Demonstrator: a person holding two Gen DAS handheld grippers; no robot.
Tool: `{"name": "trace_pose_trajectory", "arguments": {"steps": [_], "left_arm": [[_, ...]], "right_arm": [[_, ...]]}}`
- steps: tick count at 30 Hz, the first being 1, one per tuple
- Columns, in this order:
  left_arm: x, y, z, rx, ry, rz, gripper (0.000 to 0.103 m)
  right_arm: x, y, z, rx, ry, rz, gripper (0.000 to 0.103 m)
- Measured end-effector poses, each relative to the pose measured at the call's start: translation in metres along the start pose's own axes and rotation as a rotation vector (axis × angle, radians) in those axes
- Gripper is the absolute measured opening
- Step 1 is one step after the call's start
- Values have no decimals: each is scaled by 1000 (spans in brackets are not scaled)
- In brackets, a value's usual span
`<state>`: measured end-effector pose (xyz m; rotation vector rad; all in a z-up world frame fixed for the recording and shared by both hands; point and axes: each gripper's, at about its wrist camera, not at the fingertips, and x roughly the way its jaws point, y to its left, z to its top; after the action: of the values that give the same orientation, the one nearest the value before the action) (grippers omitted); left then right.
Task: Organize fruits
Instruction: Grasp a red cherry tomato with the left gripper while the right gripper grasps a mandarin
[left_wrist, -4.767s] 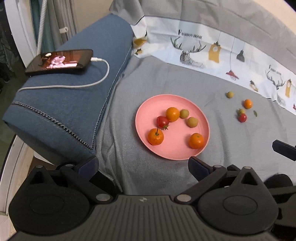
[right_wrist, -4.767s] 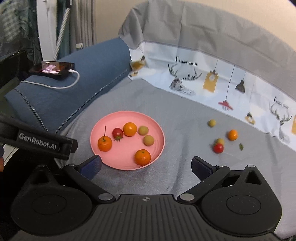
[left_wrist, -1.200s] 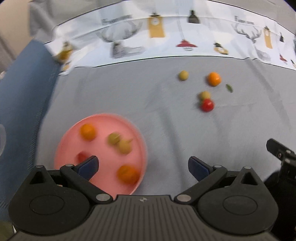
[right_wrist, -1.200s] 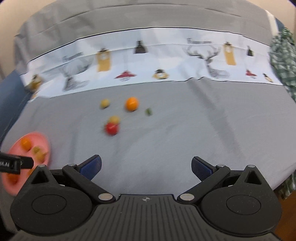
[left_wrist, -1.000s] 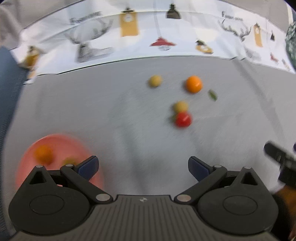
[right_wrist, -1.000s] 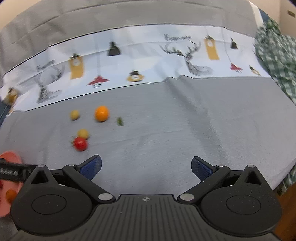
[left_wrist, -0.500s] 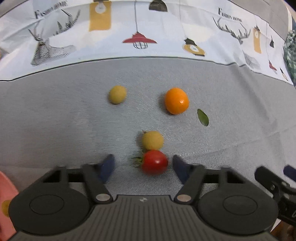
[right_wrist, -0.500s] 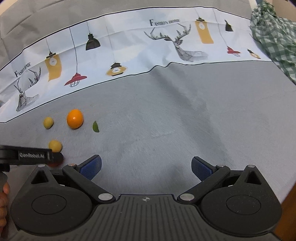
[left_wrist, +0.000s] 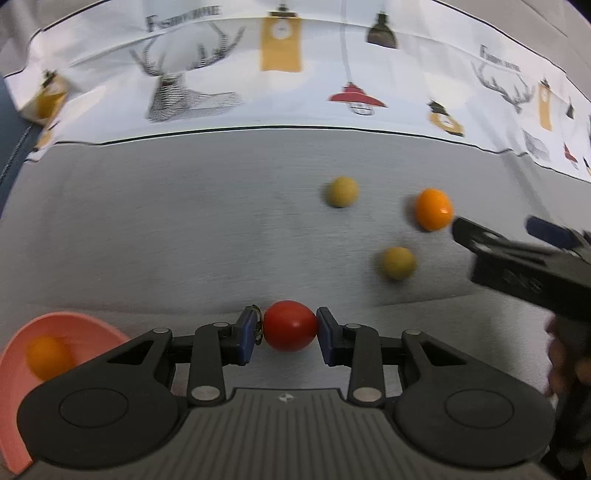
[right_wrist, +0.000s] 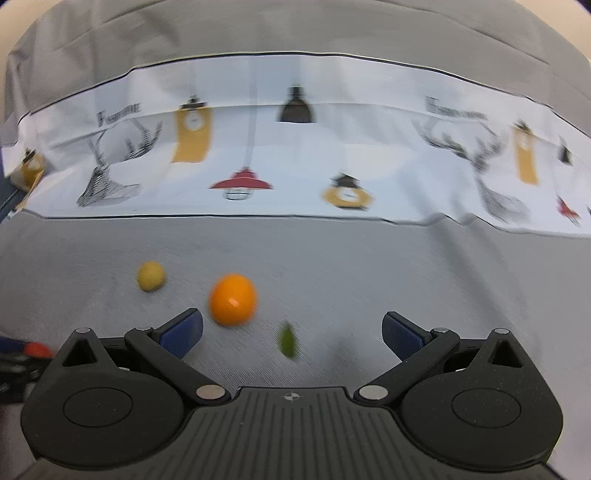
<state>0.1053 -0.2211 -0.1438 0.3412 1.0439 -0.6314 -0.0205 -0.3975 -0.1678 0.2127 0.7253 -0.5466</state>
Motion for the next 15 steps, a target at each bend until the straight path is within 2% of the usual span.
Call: {"name": "trace_pose_trajectory", "arguments": {"steps": [2, 3, 4, 5, 6, 9, 12, 13, 15], "left_arm": [[-4, 7, 1, -14, 2, 5, 39], [-5, 9, 1, -18, 0, 5, 39], [-6, 11, 1, -19, -2, 6, 39], [-7, 13, 1, -22, -4, 9, 39], [-9, 14, 1, -25, -5, 9, 39], [-19, 19, 3, -42, -14, -1, 39], [-35, 23, 5, -57, -11, 4, 39], [-42, 24, 4, -61, -8, 8, 39], [-59, 26, 3, -70, -3, 11, 39]], "right_arm": [[15, 10, 6, -18, 13, 21, 102], [23, 14, 8, -26, 24, 31, 95], [31, 18, 9, -38, 36, 46, 61], [37, 20, 9, -52, 54, 57, 39], [44, 22, 9, -63, 94, 78, 35], [32, 19, 9, -44, 80, 49, 35], [0, 7, 8, 5, 48, 20, 34], [-13, 3, 7, 21, 41, 14, 32], [-45, -5, 2, 51, 20, 13, 19]]}}
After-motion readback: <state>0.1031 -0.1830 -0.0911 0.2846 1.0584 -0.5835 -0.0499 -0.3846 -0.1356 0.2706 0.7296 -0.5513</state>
